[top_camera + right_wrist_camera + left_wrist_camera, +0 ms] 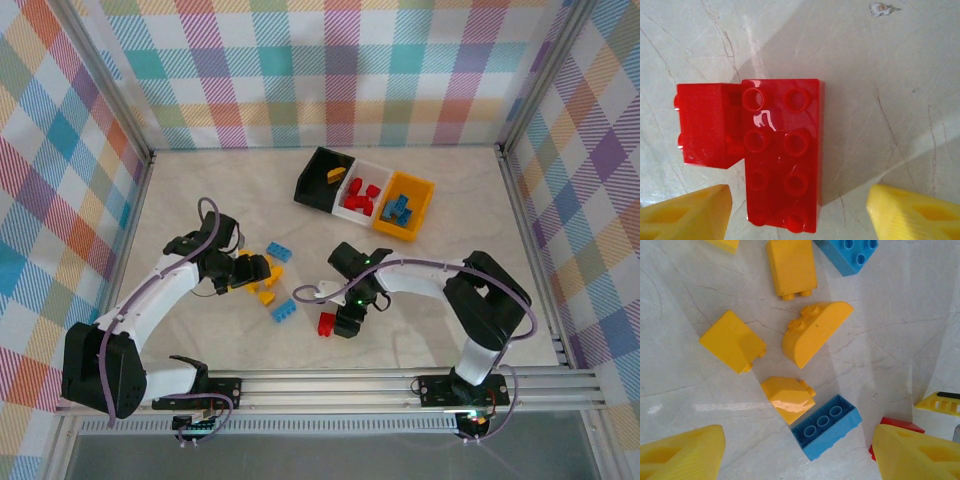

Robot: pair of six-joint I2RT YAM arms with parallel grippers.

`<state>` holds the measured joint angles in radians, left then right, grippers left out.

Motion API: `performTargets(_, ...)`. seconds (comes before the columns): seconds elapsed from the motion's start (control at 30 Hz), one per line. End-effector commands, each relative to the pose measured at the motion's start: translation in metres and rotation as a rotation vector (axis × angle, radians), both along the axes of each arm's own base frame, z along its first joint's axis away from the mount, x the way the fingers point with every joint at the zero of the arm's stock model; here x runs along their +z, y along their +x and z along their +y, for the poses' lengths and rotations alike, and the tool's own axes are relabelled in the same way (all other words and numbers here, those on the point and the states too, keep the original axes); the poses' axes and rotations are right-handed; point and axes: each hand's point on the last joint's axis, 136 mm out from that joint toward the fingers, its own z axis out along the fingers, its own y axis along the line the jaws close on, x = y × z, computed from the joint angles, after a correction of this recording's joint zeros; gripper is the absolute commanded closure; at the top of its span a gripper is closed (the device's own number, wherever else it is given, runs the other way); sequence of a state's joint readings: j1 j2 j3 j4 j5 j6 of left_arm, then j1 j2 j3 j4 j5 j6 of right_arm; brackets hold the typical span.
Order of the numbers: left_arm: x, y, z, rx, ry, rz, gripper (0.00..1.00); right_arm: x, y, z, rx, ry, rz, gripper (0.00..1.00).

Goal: Sort the legos into containers by color

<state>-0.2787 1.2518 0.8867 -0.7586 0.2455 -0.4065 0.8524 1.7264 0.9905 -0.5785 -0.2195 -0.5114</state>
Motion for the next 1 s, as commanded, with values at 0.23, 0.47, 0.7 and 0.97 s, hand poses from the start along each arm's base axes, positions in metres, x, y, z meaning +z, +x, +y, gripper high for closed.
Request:
performTargets(0.23, -0.008, -0.009, 0.013, 0.005, 0.015, 0.03, 0.21, -0.015, 0.023, 0.014, 0.022, -0.056, -0.041, 0.47)
performTargets(0.47, -0.008, -0.005, 0.011, 0.01, 0.002, 0.027, 0.21, -0.009, 0.023, 0.017, 0.033, -0.04, -0.06, 0.39)
performTargets(0.7, -0.012, -0.008, 0.012, 0.016, -0.002, 0.038, 0.21, -0.014, 0.022, 0.014, 0.131, -0.057, -0.109, 0.33)
performTargets(0.97, -0.012, -0.009, 0.012, 0.013, 0.004, 0.046, 0.21, -0.021, 0.038, 0.028, 0.171, -0.058, -0.158, 0.34)
